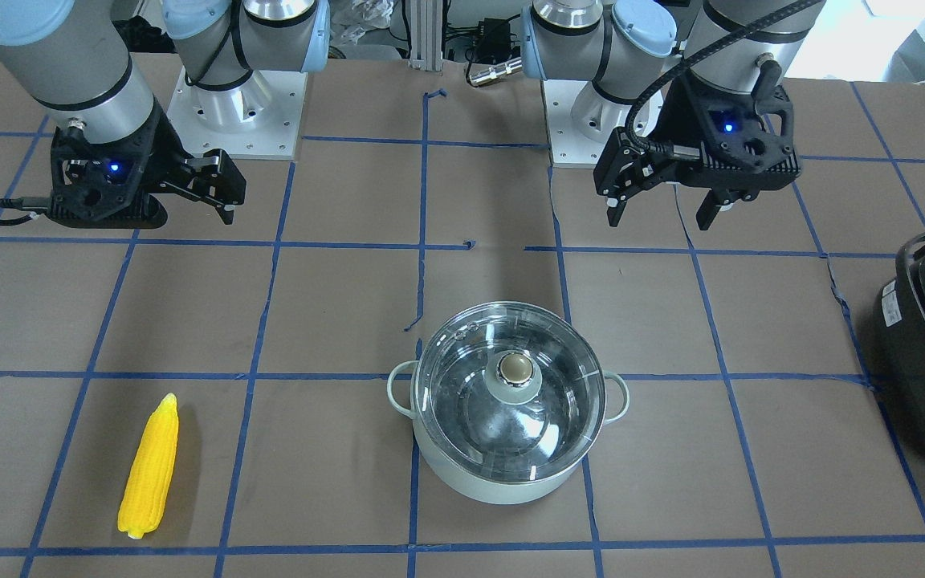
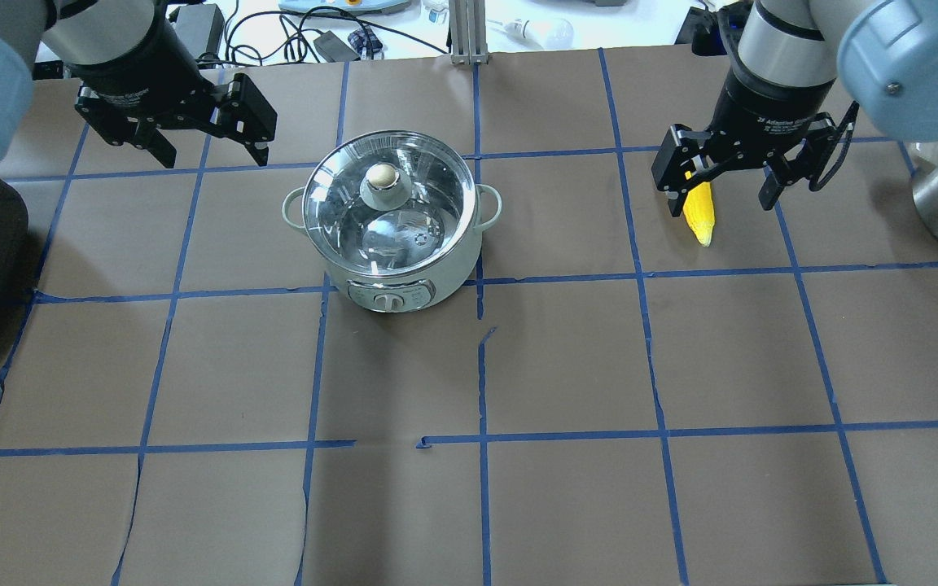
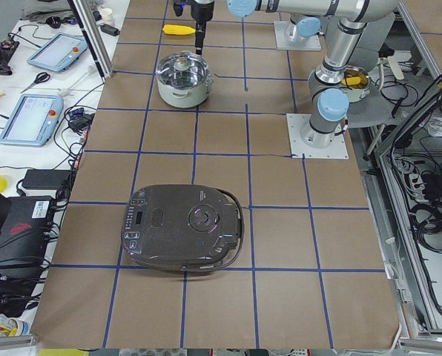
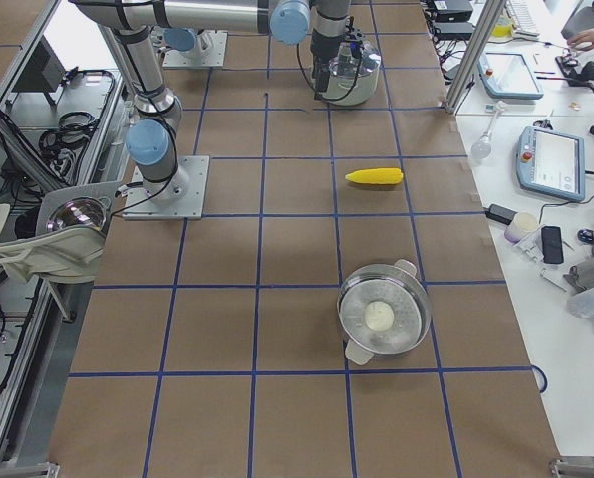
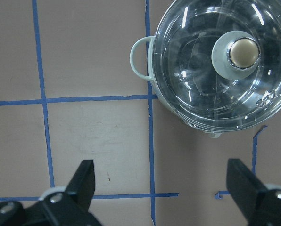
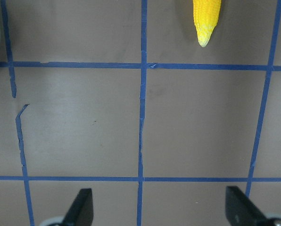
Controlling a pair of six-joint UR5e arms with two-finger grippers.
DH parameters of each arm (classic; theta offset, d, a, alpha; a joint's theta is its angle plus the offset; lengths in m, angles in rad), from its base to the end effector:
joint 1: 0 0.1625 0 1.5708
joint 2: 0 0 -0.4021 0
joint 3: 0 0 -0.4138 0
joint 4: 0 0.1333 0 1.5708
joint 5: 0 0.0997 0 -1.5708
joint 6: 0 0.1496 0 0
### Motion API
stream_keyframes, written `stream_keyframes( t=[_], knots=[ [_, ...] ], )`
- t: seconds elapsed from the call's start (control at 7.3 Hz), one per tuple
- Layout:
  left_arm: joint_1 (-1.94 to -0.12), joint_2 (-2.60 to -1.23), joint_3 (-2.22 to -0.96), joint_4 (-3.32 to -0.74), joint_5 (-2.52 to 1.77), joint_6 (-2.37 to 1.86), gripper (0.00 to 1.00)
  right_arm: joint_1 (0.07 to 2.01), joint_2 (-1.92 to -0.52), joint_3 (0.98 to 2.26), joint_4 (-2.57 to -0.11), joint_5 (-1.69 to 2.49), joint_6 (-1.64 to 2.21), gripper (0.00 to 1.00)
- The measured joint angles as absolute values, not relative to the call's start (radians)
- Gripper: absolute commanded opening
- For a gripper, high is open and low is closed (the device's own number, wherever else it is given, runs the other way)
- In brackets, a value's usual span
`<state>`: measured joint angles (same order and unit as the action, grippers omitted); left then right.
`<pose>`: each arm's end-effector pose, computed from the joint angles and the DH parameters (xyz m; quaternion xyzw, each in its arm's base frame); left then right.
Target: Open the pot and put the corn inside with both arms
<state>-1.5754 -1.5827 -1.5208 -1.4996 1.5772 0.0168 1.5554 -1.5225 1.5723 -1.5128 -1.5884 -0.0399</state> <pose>-0.1348 -0.5331 0.4425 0.0105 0.9984 -0.0546 0.0035 0.1227 -0.5177 0.3841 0.0127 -0.9984 -0.0541 0.0073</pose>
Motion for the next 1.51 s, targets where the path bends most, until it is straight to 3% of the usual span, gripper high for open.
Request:
stream_keyframes(
  t=[1.51],
  knots=[
    [-1.577,-1.576,-1.519,-1.509,1.577,0.016,1.0,1.555,-1.507,1.574,-1.52,-1.6,-0.043,1.0]
  ],
)
